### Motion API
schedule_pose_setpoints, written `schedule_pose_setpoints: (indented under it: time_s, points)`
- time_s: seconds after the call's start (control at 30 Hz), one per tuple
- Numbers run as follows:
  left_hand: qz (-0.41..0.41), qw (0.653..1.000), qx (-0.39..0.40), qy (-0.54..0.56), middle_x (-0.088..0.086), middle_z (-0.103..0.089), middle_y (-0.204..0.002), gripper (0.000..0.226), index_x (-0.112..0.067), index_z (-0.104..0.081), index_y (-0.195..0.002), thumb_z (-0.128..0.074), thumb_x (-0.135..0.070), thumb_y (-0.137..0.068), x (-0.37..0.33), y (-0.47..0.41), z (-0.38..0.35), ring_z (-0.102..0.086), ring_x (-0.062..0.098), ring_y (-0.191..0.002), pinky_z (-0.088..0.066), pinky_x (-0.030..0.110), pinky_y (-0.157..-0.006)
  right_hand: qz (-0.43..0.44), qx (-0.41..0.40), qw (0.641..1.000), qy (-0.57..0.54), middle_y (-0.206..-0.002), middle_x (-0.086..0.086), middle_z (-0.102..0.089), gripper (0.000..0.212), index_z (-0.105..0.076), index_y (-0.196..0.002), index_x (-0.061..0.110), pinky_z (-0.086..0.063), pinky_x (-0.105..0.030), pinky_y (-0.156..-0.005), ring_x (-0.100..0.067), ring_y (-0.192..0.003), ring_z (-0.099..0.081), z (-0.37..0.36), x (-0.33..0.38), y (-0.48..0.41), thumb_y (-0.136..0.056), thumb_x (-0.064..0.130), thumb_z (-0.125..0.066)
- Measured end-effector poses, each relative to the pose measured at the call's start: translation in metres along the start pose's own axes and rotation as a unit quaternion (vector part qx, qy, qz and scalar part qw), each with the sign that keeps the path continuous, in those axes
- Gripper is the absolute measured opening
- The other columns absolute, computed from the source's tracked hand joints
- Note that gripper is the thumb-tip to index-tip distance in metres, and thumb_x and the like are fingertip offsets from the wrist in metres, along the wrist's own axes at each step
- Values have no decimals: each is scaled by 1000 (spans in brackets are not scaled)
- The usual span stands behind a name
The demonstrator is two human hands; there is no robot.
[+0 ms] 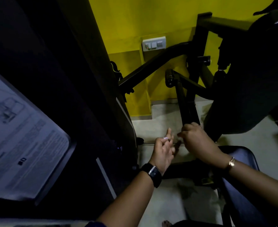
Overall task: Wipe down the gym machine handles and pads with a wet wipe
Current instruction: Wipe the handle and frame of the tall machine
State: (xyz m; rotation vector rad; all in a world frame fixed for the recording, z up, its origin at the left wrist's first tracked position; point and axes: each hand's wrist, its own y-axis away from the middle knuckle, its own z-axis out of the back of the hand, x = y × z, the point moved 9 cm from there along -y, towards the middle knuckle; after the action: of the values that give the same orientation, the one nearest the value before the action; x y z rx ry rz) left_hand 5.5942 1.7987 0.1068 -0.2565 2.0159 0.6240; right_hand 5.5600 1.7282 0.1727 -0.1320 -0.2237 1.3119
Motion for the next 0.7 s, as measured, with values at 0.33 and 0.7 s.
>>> schedule_pose_setpoints:
  time_s: [0.33,0.7]
  points:
    - [-77,812,117,-567,3,12,-162,78,-13,2,-155,-36,-22,-88,-27,-29,9,9,17,-150,0,34,-121,-144,58,988,-28,-103,-7,-63,26,-74,-102,13,-43,-34,-82,-29,-96,-57,4,-18,-10,-79,4,-68]
    - [-243,516,137,-810,6,22,-160,92,-14,18,-152,-50,-21,-90,-42,-80,3,15,24,-149,6,38,-120,-429,-116,535,-719,-80,-8,-67,20,-63,-97,2,-53,-19,-60,-9,-64,-65,8,-66,62,-92,-8,-46]
